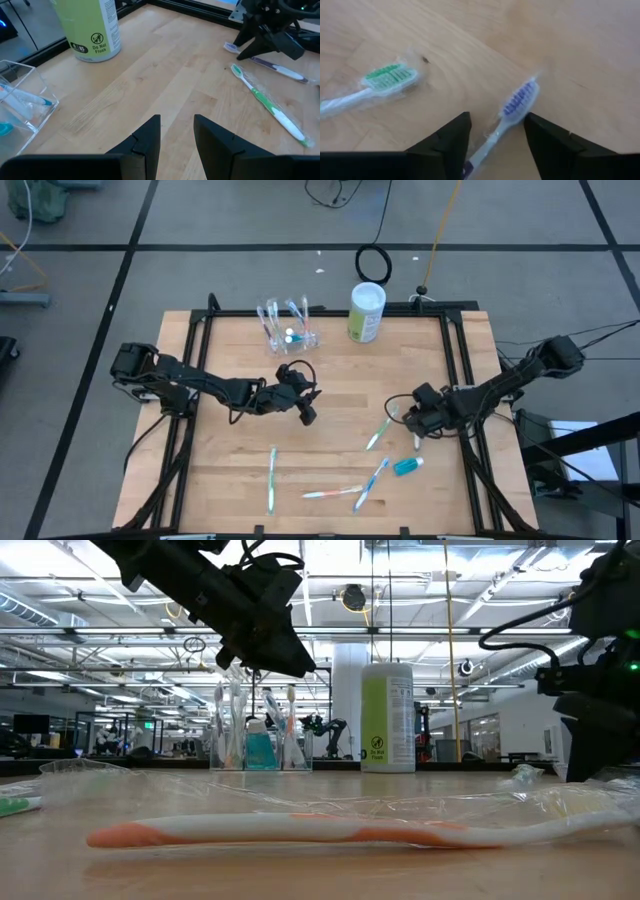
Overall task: Pick & Place toothbrushing station
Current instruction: Put the purple toothbrush into the transparent organizer
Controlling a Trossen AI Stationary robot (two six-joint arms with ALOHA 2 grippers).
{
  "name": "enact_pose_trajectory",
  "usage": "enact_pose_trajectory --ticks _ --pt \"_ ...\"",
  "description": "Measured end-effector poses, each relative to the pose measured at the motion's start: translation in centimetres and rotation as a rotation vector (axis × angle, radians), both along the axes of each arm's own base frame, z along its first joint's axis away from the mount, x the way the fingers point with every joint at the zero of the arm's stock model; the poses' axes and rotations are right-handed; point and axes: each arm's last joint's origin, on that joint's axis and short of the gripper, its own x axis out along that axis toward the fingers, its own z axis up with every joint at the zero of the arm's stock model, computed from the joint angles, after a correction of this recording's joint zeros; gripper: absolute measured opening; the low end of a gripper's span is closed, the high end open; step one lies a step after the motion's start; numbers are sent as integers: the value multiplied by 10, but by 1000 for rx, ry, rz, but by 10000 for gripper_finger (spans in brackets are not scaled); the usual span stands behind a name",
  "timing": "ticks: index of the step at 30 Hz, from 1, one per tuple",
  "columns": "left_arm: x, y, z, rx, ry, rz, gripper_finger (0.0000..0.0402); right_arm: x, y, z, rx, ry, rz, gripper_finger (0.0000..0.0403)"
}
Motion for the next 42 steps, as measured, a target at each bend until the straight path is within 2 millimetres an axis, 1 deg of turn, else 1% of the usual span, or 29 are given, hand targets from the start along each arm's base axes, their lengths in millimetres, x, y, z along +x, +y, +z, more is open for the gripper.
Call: enact_pose_trajectory --ticks 5,8,14,18,20,23,26,29,32,34,36,39,42 --pt "0 0 0 3 1 -2 124 2 1 2 15 -32 14 113" --pt "0 0 0 3 1 -2 124 3 1 3 15 -50 44 82" --pt "0 0 0 2 1 -1 124 6 1 8 12 -125 54 39" --pt "0 0 0 3 1 -2 124 9 2 13 -9 -186 94 11" --pt "0 0 0 2 1 -1 124 12 2 18 -49 -243 118 8" --pt "0 0 0 3 1 -2 124 20 0 28 -115 -365 137 15" --pt "0 0 0 3 1 -1 124 33 -4 44 -193 -514 186 17" --pt "0 0 0 30 14 -15 124 48 -10 66 -303 -682 255 14" --pt "0 3 0 82 43 -34 124 59 -19 94 -448 -876 304 12" --pt "0 7 -1 143 75 -32 124 63 -26 112 -536 -1004 342 11" --pt "0 13 0 222 108 -3 124 64 -35 125 -600 -1110 376 11" --pt "-2 27 -1 316 171 62 124 64 -47 134 -643 -1195 433 10" --pt "-3 44 -2 357 223 99 124 68 -58 130 -661 -1180 499 10"
